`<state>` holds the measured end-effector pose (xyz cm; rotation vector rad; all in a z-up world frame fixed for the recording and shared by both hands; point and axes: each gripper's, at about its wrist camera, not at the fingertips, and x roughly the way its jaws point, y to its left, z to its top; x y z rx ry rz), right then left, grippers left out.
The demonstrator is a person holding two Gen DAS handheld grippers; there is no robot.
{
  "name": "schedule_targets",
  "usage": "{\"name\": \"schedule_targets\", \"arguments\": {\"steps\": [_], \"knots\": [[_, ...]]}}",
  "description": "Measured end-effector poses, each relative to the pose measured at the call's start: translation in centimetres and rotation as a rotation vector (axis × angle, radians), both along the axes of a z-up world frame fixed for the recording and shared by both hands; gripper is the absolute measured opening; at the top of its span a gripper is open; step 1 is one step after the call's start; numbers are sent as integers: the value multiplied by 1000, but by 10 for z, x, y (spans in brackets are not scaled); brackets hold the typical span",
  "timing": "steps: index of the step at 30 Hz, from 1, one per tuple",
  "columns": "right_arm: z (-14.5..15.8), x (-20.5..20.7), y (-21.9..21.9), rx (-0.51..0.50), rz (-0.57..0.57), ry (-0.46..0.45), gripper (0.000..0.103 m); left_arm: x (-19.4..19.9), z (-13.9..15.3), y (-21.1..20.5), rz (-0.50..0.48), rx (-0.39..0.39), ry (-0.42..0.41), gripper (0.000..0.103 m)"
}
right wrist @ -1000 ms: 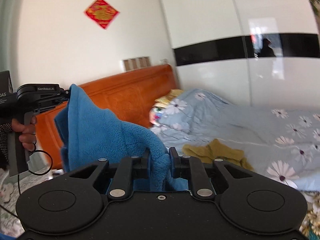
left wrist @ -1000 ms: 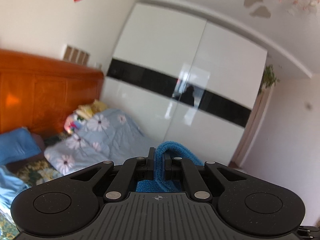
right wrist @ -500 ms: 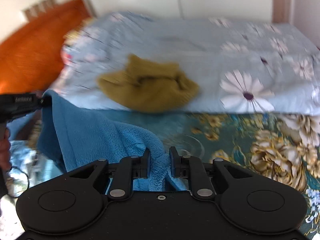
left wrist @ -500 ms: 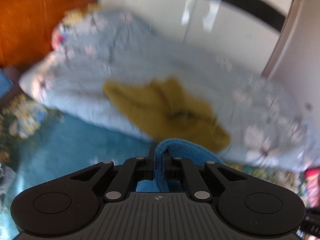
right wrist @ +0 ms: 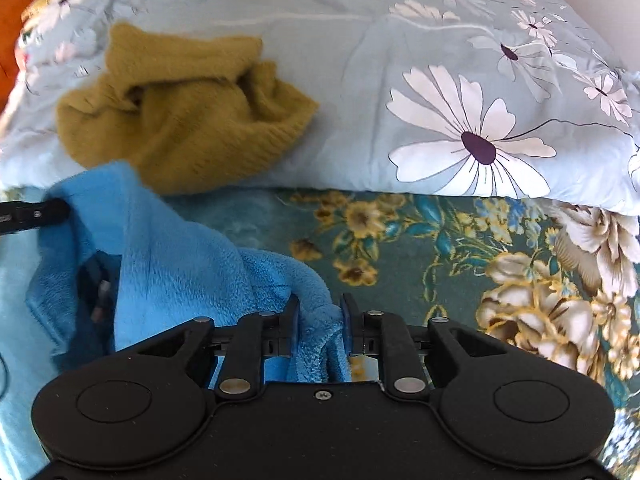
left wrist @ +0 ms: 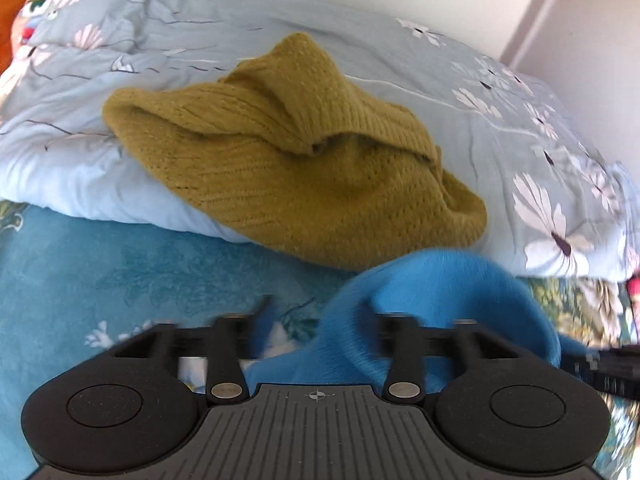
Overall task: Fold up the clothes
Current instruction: 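Lower the jacket onto the bedspread with both grippers, spreading it flat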
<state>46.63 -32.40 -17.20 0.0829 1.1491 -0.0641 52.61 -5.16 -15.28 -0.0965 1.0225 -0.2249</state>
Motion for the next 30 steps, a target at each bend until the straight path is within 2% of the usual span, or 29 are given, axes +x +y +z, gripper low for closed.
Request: {"name": "schedule_targets", "arguments": {"steps": [1, 3, 4, 6, 9, 13, 15, 18, 20, 24, 26, 28, 30], "knots": [[-3, 3, -1, -10, 1, 11, 24, -3, -2, 3, -12, -2, 4, 50], [-9, 8, -4, -32, -1, 31, 28, -9, -5, 12, -13, -7, 29, 65], [-11, 9, -5, -40, -4, 37, 28, -15, -5, 21, -5, -15, 37, 68], [-10, 9, -5, -62, 1, 30, 37, -31, -4, 39, 21, -30, 52, 78], [-1, 4, -6, -115, 6, -23, 51, -59, -5, 63, 41, -44, 90, 79], [16, 3, -19, -137, -36, -59, 52, -93, -6, 85, 88, -85, 154, 79], [27, 1, -18, -128, -42, -91, 52, -106, -3, 92, 148, -115, 176, 79], [42, -14, 6, -35, 12, -141, 53, -127, -3, 103, 254, -124, 195, 79], [40, -27, 33, 48, 79, -136, 53, -141, -8, 108, 320, -104, 222, 79], [10, -45, 97, 222, 232, -46, 53, -172, -19, 117, 355, -34, 311, 79], [-11, -44, 127, 275, 290, 7, 53, -191, -20, 122, 365, -17, 336, 79], [-29, -38, 148, 303, 306, 41, 53, -211, -21, 130, 383, 1, 363, 79], [-45, -27, 158, 328, 269, 84, 54, -229, -22, 134, 418, 4, 386, 79]]}}
